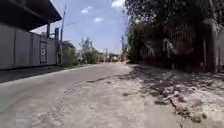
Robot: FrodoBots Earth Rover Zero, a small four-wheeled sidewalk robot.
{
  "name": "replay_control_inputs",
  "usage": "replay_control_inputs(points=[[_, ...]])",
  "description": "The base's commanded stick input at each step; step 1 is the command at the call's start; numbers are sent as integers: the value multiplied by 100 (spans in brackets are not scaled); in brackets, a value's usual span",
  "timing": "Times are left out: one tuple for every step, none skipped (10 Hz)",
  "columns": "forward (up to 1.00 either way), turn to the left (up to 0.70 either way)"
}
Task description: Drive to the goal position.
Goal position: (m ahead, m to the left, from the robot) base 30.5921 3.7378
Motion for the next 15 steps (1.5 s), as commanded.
replay_control_inputs(points=[[100,0],[100,0],[100,0],[100,0],[100,0],[100,0],[100,0],[100,0],[100,0],[100,0],[100,0],[100,0],[100,-3],[100,-21],[100,-39]])
